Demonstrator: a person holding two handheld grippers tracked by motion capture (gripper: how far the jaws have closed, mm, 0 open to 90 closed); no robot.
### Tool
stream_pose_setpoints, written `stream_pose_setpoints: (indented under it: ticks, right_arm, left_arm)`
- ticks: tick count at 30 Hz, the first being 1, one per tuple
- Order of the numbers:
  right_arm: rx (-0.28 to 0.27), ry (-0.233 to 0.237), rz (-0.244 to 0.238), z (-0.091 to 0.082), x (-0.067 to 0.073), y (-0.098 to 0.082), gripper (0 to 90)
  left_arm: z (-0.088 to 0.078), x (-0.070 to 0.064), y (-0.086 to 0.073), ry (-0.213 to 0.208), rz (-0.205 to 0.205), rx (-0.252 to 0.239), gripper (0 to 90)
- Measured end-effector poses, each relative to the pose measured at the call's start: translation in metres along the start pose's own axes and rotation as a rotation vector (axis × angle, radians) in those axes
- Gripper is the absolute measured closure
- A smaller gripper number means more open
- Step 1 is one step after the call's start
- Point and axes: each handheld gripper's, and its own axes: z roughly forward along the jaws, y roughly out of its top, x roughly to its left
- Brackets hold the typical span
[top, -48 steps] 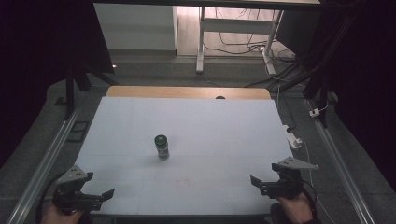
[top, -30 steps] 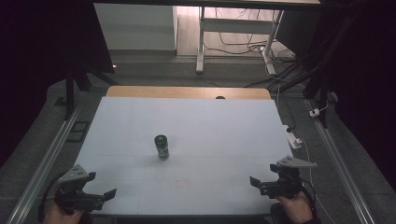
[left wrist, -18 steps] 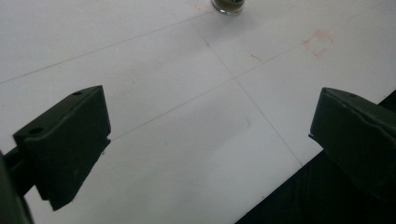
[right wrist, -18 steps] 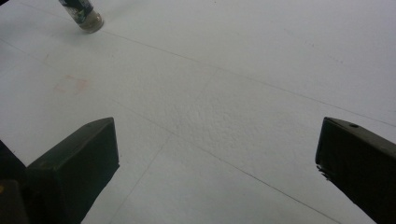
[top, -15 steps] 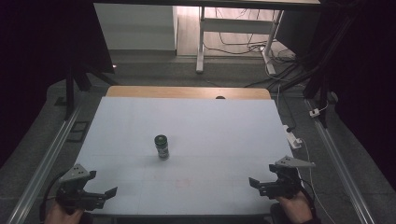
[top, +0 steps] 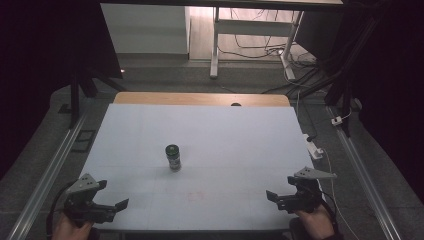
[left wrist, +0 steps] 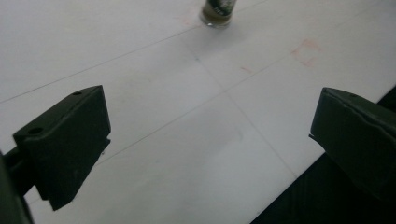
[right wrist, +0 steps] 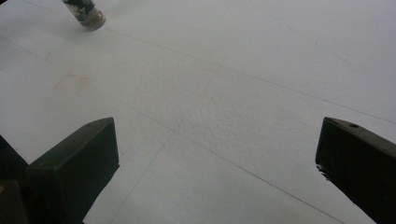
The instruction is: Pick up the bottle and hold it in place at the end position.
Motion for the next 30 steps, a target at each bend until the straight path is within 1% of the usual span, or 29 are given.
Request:
stream_pose_setpoints:
  ticks: [3,7,13,14,18,25,28,30]
  right_arm:
    - [0.002,0.003,0.003,0.000,0.000,0.000,0.0]
    - [0.004,0.002,-0.001,0.001,0.000,0.000,0.0]
    - [0.004,0.003,0.002,0.000,0.000,0.000,0.0]
    - [0.004,0.002,0.001,0.001,0.000,0.000,0.0]
    - [0.008,-0.001,-0.003,0.001,0.000,0.000,0.0]
    - [0.012,-0.002,-0.002,0.001,0.001,0.000,0.0]
    - [0.013,-0.002,-0.002,0.001,0.001,0.000,0.0]
    - [0.013,-0.003,-0.003,0.001,0.001,0.000,0.0]
  left_arm:
    - [0.002,-0.001,0.003,-0.028,0.025,-0.012,0.0]
    - [0.005,0.001,0.005,-0.061,0.029,-0.021,0.0]
    - [0.011,0.002,0.008,-0.098,0.057,-0.038,0.0]
    - [0.013,0.002,0.009,-0.096,0.073,-0.041,0.0]
    - [0.019,0.002,0.011,-0.092,0.092,-0.044,0.0]
    - [0.028,0.003,0.017,-0.080,0.066,-0.051,0.0]
    - [0.033,0.003,0.019,-0.065,0.071,-0.051,0.0]
    - [0.036,0.003,0.021,-0.064,0.072,-0.057,0.0]
